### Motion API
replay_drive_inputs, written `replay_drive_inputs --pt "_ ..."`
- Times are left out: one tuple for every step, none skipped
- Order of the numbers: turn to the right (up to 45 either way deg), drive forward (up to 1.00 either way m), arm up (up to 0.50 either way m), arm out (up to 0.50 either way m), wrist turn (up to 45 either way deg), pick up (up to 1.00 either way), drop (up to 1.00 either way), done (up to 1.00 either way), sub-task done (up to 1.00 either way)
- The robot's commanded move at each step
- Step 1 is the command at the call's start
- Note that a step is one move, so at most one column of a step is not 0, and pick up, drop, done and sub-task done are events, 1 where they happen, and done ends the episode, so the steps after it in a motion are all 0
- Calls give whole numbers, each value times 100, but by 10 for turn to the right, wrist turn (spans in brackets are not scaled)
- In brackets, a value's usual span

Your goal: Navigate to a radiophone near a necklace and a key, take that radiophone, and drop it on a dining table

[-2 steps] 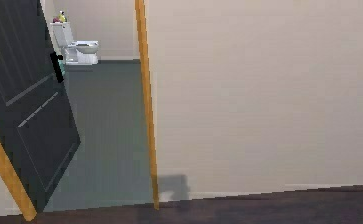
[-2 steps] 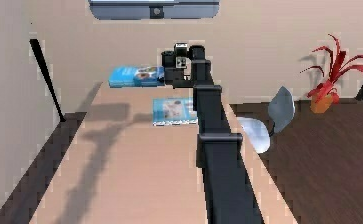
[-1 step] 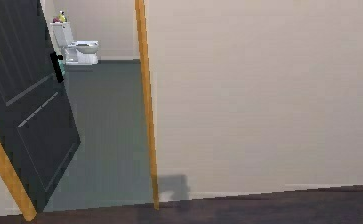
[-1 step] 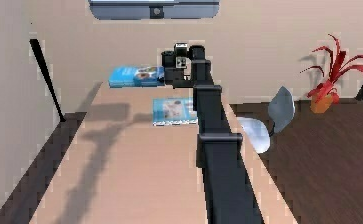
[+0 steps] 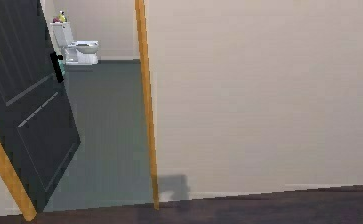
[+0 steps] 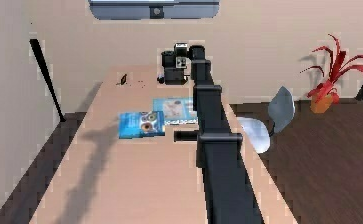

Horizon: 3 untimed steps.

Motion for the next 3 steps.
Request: replay_drive_inputs --pt "0 0 4 0 0 0 0 0 0" --pt "0 0 0 -8 0 0 0 0 0" --pt "0 0 0 0 0 0 0 100 0"
